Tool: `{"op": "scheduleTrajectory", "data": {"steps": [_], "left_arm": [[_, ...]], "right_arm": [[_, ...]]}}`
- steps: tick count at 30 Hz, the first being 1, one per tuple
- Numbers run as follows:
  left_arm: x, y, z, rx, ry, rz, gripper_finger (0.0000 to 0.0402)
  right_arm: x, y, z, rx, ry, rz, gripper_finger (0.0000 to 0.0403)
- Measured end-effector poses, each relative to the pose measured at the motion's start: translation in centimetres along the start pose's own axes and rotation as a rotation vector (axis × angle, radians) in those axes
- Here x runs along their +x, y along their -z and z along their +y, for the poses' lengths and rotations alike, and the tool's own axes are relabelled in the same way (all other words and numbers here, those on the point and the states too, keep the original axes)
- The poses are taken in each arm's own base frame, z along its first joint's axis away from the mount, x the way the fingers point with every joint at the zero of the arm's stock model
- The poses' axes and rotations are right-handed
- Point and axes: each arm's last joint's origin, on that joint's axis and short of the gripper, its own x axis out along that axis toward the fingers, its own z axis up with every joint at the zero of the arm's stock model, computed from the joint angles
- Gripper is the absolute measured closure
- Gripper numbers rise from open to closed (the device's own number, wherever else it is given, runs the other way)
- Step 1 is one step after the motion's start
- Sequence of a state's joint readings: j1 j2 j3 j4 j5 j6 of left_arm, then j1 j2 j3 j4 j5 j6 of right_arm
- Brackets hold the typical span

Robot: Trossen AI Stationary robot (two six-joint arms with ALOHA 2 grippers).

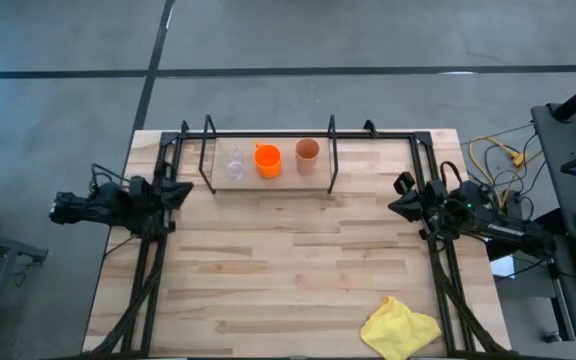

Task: Stack small to large cups/mugs on shelf
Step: Return to Home Position

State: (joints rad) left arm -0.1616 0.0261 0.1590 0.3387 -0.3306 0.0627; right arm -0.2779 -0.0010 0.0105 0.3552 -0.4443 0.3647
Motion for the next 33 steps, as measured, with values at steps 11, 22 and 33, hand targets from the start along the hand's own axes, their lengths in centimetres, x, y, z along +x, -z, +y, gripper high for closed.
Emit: {"op": "scheduleTrajectory", "data": {"steps": [11, 22, 33], "left_arm": [[-0.7, 2.9, -0.2, -0.032, 0.071, -0.090, 0.0401], [-0.7, 4.5, -0.2, -0.135, 0.035, 0.077, 0.0401], [-0.5, 4.9, -0.2, -0.126, 0.031, 0.106, 0.0401]], "right_arm": [[0.0, 0.2, 0.1, -0.009, -0.040, 0.030, 0.0394], [0.0, 0.3, 0.3, 0.003, -0.121, 0.063, 0.0394], [-0.1, 2.1, -0.4, 0.147, -0.049, 0.236, 0.0394]]}}
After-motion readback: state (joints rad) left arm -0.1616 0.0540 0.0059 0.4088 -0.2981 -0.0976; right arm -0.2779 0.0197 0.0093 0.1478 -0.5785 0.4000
